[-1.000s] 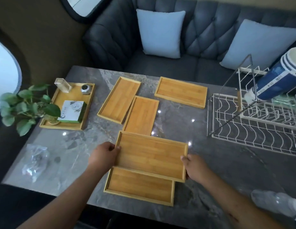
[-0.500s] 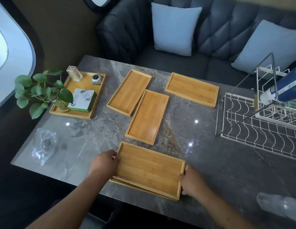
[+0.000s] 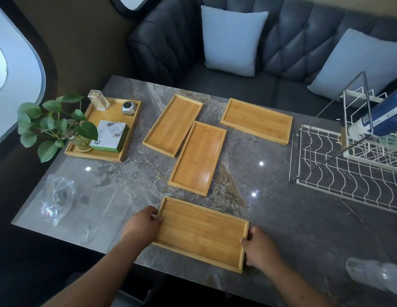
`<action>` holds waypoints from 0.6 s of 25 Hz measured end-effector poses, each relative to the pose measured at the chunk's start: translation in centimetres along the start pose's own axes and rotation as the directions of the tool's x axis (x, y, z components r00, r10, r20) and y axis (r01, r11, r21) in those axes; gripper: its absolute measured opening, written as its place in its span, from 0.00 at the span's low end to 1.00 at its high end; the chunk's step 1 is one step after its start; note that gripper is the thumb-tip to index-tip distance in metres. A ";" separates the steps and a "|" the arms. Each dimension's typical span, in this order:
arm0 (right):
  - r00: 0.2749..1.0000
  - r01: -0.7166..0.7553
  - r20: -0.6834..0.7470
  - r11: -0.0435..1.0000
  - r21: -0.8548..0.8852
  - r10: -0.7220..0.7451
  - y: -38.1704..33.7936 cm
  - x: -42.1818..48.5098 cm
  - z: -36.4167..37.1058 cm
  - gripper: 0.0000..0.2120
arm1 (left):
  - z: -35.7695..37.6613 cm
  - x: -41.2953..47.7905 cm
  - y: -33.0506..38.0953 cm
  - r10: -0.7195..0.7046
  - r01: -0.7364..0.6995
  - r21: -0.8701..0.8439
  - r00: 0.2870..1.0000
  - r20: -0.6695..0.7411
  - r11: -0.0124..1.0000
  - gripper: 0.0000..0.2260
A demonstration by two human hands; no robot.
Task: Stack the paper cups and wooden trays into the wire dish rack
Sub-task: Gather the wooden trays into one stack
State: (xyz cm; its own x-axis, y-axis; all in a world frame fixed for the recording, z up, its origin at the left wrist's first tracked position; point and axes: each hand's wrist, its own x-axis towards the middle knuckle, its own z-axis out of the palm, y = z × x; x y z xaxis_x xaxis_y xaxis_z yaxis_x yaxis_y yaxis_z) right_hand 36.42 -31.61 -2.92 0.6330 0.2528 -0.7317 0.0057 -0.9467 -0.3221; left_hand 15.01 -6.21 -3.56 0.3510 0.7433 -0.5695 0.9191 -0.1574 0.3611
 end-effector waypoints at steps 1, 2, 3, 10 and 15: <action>1.000 -0.025 0.004 0.998 0.053 0.025 -0.1 0.0 -0.3 0.07 | 0.1 0.3 0.3 -0.005 0.005 -0.027 1.000 0.009 1.000 0.11; 0.999 -0.050 0.012 0.994 0.102 0.049 -0.1 0.1 -0.6 0.07 | 0.2 0.6 0.7 -0.010 0.012 -0.055 1.000 0.022 0.998 0.12; 0.997 -0.074 0.027 0.987 0.143 0.071 -0.1 0.2 -0.9 0.07 | 0.3 0.8 1.0 -0.015 0.017 -0.073 0.999 0.035 0.997 0.13; 0.998 -0.062 0.029 0.993 0.095 0.060 -0.1 1.0 -1.0 0.07 | 0.1 2.0 1.3 -0.032 0.041 -0.071 0.990 0.134 0.997 0.15; 0.999 -0.033 -0.006 0.999 -0.004 0.033 -0.2 1.8 -2.3 0.13 | -1.4 4.5 3.4 -0.079 0.099 -0.216 0.992 0.100 0.971 0.14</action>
State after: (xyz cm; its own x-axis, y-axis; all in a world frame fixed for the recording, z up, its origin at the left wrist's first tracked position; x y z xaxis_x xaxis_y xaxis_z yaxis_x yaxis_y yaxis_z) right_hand 39.33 -31.47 -2.82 0.6372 0.2204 -0.7385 -0.0121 -0.9552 -0.2956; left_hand 19.45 -2.47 -3.88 0.2931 0.6850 -0.6670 0.8889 0.0616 0.4539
